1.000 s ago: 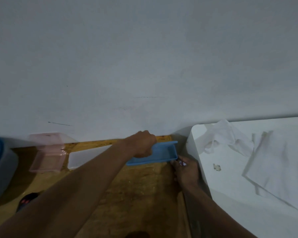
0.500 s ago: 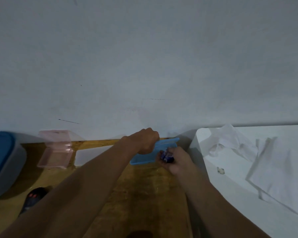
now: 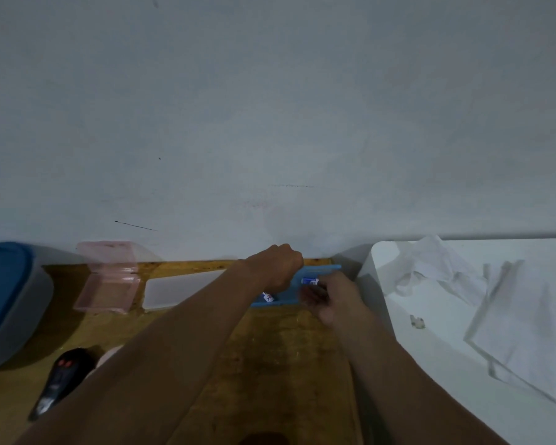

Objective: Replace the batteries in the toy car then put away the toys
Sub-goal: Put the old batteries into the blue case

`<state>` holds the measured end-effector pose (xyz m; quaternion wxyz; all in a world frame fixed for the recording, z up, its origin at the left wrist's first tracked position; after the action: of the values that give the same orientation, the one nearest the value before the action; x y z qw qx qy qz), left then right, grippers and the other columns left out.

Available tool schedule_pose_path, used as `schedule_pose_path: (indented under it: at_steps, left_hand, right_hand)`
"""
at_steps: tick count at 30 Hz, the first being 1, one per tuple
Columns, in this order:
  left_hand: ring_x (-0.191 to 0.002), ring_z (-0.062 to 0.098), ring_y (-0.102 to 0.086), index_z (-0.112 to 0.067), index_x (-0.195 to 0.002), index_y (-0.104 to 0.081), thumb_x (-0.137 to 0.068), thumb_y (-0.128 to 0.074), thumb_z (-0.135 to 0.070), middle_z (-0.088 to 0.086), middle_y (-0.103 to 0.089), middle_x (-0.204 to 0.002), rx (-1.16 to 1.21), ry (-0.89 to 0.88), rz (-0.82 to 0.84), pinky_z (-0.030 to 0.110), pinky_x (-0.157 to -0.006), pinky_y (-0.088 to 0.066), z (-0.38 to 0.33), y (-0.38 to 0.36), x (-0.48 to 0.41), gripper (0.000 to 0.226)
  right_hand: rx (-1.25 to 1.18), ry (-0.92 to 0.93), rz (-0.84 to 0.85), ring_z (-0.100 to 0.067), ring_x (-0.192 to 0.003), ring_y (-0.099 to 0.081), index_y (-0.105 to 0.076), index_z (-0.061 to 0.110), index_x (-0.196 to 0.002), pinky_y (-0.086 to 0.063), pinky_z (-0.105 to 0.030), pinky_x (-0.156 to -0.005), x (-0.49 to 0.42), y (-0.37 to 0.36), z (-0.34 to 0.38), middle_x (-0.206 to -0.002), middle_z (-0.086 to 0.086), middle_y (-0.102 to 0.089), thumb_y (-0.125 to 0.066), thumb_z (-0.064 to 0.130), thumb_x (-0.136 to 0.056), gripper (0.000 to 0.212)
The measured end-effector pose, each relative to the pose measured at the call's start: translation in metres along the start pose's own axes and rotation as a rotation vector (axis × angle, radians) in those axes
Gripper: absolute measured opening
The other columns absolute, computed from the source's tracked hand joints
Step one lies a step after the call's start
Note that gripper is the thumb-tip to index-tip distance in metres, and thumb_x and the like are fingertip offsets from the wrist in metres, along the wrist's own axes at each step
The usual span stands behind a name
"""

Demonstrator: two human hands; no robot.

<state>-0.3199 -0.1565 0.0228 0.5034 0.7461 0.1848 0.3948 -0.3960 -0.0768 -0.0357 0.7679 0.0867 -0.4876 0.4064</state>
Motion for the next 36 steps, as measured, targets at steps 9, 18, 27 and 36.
schedule_pose_path:
  at_steps: [9,18,27,36]
  left_hand:
    - [-0.118,0.029,-0.054,-0.016,-0.138,-0.052,-0.093,-0.053,-0.014,0.011,-0.057,-0.132,0.058,0.005,-0.077,0.042,-0.097,-0.046,-0.002,-0.017,0.018,0.045]
    - [-0.136,0.025,-0.034,-0.017,-0.143,-0.041,-0.097,-0.05,-0.014,0.006,-0.037,-0.148,0.096,0.118,-0.289,0.037,-0.112,-0.034,0.01,-0.038,0.042,0.048]
    - [-0.137,0.02,-0.033,-0.019,-0.14,-0.049,-0.094,-0.056,-0.008,0.002,-0.042,-0.147,0.247,0.296,-0.419,0.03,-0.113,-0.033,0.039,-0.06,0.079,0.048]
    - [-0.138,0.019,-0.029,-0.016,-0.145,-0.041,-0.096,-0.052,-0.009,0.001,-0.039,-0.147,0.14,0.288,-0.377,0.028,-0.113,-0.033,0.039,-0.059,0.073,0.051]
  right_hand:
    - [0.694,0.616,-0.228,-0.024,-0.101,-0.059,-0.057,0.018,-0.116,-0.05,-0.044,-0.092,0.014,0.044,0.058,-0.111,-0.004,-0.06,-0.053,0.029,-0.091,0.027]
    - [0.952,0.59,-0.123,-0.024,-0.108,-0.062,-0.056,0.014,-0.124,-0.054,-0.043,-0.092,-0.008,0.039,0.044,-0.12,-0.008,-0.064,-0.063,0.013,-0.089,0.035]
    - [0.961,0.602,-0.141,-0.02,-0.092,-0.067,-0.067,0.01,-0.114,-0.059,-0.04,-0.082,-0.026,0.051,0.048,-0.105,-0.007,-0.071,-0.065,0.016,-0.088,0.026]
    - [0.911,0.621,-0.162,-0.017,-0.087,-0.067,-0.069,0.005,-0.106,-0.057,-0.026,-0.074,-0.028,0.056,0.045,-0.101,-0.01,-0.071,-0.07,0.015,-0.085,0.023]
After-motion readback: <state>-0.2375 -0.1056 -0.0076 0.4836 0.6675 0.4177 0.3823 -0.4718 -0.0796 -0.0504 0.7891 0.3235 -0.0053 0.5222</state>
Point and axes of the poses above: each hand's wrist, its own x-axis away from the middle knuckle, its own y-axis out of the back of the hand, z = x × y, the point moved 10 cm from there along -x, towards the middle knuckle
